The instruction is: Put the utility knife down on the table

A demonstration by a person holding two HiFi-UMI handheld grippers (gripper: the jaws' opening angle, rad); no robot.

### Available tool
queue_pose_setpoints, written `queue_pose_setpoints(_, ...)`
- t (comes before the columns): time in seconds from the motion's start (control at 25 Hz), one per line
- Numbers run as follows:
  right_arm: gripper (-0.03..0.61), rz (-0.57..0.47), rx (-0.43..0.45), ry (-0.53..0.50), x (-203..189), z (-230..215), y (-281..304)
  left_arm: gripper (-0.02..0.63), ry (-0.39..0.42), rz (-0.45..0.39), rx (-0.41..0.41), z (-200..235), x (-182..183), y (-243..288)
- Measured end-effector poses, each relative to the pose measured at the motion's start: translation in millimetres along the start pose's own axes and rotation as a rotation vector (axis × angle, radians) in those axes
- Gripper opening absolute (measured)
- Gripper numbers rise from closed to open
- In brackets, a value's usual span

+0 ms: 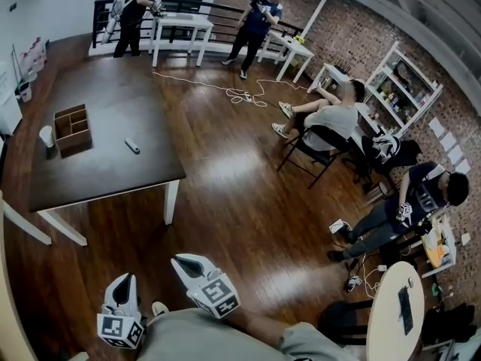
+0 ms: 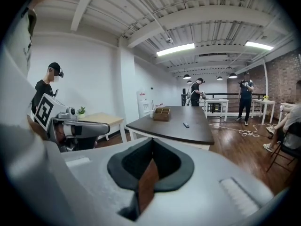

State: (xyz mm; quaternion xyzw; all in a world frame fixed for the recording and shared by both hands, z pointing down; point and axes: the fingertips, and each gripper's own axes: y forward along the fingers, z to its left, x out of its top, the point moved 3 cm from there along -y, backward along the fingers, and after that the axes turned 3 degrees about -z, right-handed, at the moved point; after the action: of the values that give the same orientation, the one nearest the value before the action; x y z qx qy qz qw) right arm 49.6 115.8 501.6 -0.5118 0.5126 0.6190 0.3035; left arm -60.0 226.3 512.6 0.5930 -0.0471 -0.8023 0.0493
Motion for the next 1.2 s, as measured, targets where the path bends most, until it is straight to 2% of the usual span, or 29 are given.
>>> queue_pose_setpoints(0.12,0.003,-0.004,0.004,0.019,-9.2,-6.2,-24.7,0.002,-0.001,0.031,-0.022,-28.9,-10.7,8.3)
queue_pose_setpoints(0.32,0.003,-0.027,0.036,0.045,-19.2,-15.3,-59.5,0.002,0.07,0.039,-0.086,-77.7,-9.1,21.4)
queue_pose_setpoints(0.52,0.002,-0.051,0.07,0.078,-32.6,-23.6,-85.5,0.002,0.096,0.081,-0.088,-112.8,-24.4,30.4)
queue_pose_setpoints(0.72,0.002,-0.069,0.096,0.06,-39.0,-33.4,-107.8,0.002,0.134,0.103,-0.106,-145.3,-32.4,40.0)
queue_pose_setpoints(1.2,-0.002,-0.066,0.152,0.016,-39.6,-37.4,-108.1,0.002,0.173,0.087,-0.071,-152.0,-31.9,45.9)
